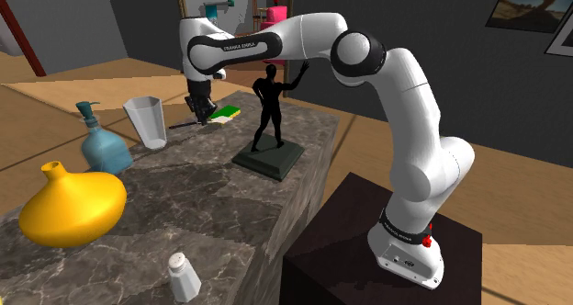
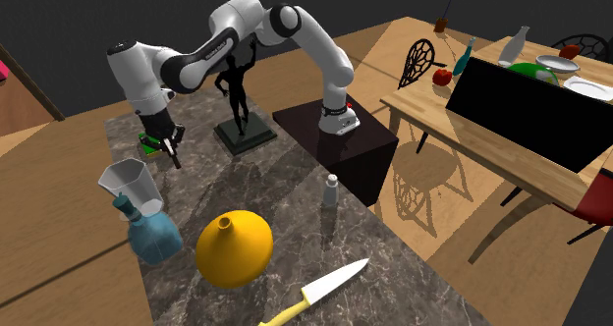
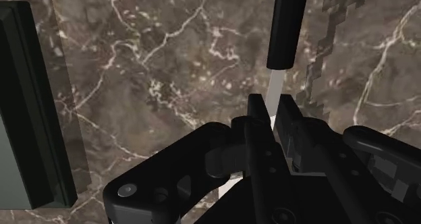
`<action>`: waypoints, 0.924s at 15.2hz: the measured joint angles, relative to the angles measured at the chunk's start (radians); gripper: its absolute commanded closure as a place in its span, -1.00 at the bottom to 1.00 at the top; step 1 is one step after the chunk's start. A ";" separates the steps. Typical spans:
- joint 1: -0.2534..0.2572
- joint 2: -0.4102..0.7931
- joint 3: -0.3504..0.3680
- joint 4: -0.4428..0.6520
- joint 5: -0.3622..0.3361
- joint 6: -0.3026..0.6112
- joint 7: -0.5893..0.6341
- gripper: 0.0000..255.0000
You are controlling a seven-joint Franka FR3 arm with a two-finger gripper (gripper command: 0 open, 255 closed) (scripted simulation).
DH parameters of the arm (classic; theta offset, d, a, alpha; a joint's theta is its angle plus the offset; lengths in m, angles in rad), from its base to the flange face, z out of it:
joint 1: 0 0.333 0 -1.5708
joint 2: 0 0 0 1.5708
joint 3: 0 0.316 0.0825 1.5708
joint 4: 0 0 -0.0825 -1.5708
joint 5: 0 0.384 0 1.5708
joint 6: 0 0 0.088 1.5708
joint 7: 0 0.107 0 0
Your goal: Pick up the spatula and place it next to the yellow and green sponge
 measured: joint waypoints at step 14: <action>0.085 0.006 -0.090 0.090 0.029 -0.007 -0.029 -1.00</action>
